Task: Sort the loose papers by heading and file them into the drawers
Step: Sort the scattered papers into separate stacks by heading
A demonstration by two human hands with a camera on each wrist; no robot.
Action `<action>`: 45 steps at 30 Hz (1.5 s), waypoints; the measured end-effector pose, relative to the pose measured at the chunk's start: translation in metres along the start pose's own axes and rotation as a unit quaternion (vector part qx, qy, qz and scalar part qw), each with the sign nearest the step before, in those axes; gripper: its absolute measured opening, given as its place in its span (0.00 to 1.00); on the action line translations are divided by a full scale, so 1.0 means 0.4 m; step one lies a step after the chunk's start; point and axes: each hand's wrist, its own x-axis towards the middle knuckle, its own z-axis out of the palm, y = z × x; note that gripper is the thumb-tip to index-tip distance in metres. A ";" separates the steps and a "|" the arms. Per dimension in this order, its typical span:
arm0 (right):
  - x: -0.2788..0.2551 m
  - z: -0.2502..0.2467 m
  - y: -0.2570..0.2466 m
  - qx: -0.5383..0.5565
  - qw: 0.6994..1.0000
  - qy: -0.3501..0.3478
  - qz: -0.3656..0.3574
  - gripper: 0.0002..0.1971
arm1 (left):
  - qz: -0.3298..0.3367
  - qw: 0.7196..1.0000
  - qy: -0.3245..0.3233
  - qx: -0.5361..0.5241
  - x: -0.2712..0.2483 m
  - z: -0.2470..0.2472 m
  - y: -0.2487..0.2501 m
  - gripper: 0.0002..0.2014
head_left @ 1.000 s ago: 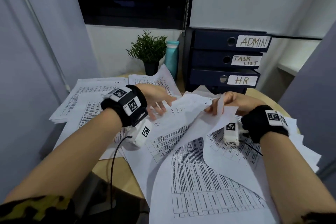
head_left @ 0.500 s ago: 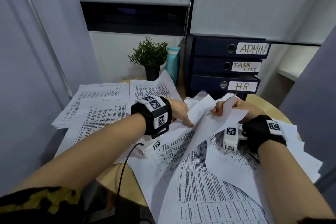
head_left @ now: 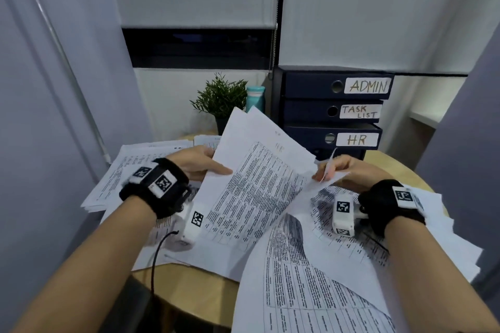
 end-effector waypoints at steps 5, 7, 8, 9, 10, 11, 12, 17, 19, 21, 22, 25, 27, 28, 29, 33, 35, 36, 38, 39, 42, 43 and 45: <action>0.029 0.065 -0.045 -0.073 0.990 0.110 -0.048 0.06 | 0.088 0.992 0.008 -0.086 -0.024 -0.013 -0.013 0.17; 0.048 0.081 -0.069 -0.100 0.978 0.161 -0.084 0.12 | 0.122 0.983 0.006 -0.138 -0.027 -0.010 -0.014 0.21; 0.059 0.087 -0.080 -0.090 0.976 0.173 -0.097 0.15 | 0.135 0.976 0.013 -0.169 -0.026 -0.007 -0.013 0.21; 0.068 0.095 -0.088 -0.084 0.974 0.179 -0.106 0.19 | 0.147 0.969 0.023 -0.196 -0.027 -0.002 -0.010 0.20; 0.075 0.101 -0.095 -0.104 0.970 0.189 -0.114 0.22 | 0.158 0.962 0.033 -0.219 -0.028 0.003 -0.006 0.19; 0.083 0.101 -0.096 -0.148 0.960 0.205 -0.117 0.26 | 0.167 0.956 0.043 -0.235 -0.028 0.008 -0.002 0.18; 0.090 0.106 -0.100 -0.200 0.949 0.214 -0.114 0.31 | 0.176 0.951 0.053 -0.249 -0.027 0.013 0.002 0.18; 0.114 0.116 -0.100 -0.264 0.937 0.206 -0.102 0.44 | 0.216 0.937 0.063 -0.267 -0.035 0.037 0.021 0.16; 0.117 0.115 -0.097 -0.279 0.931 0.212 -0.103 0.43 | 0.226 0.936 0.062 -0.261 -0.041 0.046 0.028 0.16; 0.120 0.112 -0.095 -0.276 0.928 0.222 -0.114 0.37 | 0.234 0.934 0.072 -0.261 -0.044 0.049 0.031 0.16; 0.118 0.111 -0.095 -0.275 0.926 0.226 -0.128 0.31 | 0.237 0.932 0.082 -0.261 -0.044 0.048 0.032 0.17; 0.106 0.111 -0.092 -0.277 0.923 0.206 -0.172 0.21 | 0.237 0.925 0.100 -0.280 -0.039 0.043 0.030 0.17; 0.098 0.117 -0.093 -0.262 0.928 0.192 -0.183 0.17 | 0.231 0.921 0.097 -0.299 -0.038 0.038 0.026 0.17; 0.096 0.118 -0.095 -0.263 0.926 0.199 -0.186 0.16 | 0.230 0.921 0.093 -0.301 -0.040 0.036 0.025 0.16; 0.095 0.117 -0.096 -0.266 0.921 0.211 -0.189 0.15 | 0.232 0.924 0.087 -0.290 -0.041 0.034 0.023 0.16; 0.097 0.125 -0.109 -0.293 0.902 0.234 -0.213 0.09 | 0.241 0.949 0.020 -0.202 -0.055 0.045 0.024 0.16; 0.102 0.129 -0.114 -0.284 0.909 0.219 -0.213 0.10 | 0.239 0.943 -0.003 -0.230 -0.057 0.052 0.031 0.17; 0.105 0.131 -0.114 -0.270 0.914 0.213 -0.215 0.10 | 0.234 0.939 -0.005 -0.251 -0.056 0.053 0.035 0.19; 0.108 0.134 -0.108 -0.236 0.923 0.210 -0.222 0.09 | 0.229 0.935 0.023 -0.270 -0.051 0.054 0.035 0.19; 0.108 0.135 -0.104 -0.224 0.925 0.212 -0.222 0.09 | 0.234 0.934 0.054 -0.264 -0.045 0.052 0.031 0.18; 0.109 0.129 -0.088 -0.227 0.926 0.206 -0.221 0.07 | 0.278 0.927 0.161 -0.195 -0.030 0.047 0.018 0.14; 0.109 0.128 -0.084 -0.224 0.928 0.200 -0.221 0.07 | 0.297 0.921 0.184 -0.171 -0.028 0.045 0.017 0.13; 0.110 0.126 -0.079 -0.205 0.933 0.196 -0.222 0.08 | 0.318 0.913 0.212 -0.141 -0.021 0.044 0.020 0.13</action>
